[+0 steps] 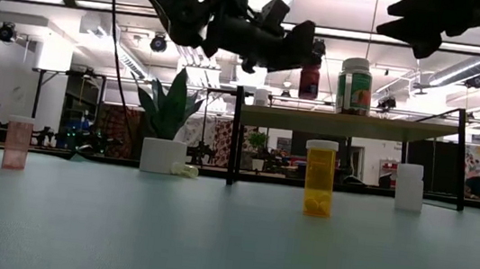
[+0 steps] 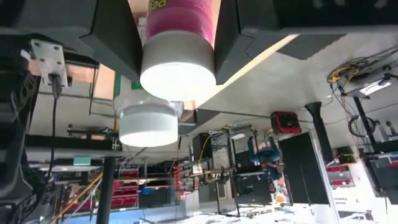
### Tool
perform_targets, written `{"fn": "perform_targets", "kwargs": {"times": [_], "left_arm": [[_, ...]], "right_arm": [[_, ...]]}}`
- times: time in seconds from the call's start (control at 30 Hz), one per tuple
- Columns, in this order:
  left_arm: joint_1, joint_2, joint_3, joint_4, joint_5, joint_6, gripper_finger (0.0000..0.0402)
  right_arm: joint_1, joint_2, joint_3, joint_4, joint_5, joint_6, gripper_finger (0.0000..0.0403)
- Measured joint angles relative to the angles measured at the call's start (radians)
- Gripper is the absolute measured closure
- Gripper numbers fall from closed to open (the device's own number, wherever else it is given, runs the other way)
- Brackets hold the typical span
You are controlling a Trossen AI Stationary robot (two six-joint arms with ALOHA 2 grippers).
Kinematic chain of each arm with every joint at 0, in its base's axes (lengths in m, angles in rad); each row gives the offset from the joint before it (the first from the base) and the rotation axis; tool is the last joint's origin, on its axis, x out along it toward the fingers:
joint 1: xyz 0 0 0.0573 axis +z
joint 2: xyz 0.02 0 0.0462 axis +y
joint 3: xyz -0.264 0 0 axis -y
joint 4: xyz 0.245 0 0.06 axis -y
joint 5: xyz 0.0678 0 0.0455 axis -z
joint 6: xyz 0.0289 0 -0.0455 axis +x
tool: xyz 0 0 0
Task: Pick and place medicine bottles onto shelf by color
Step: Put the pink pill bottle on the shelf
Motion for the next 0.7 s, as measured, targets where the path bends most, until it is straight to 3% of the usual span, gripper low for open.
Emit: {"fn": "perform_targets", "kwargs": {"times": [0.7], "left_arm": [[0.004, 0.006, -0.031, -0.046, -0.009, -0.035, 0.0245]], "right_arm": [[0.000, 0.025, -0.014, 0.022, 0.000, 0.017, 0.0184]]}}
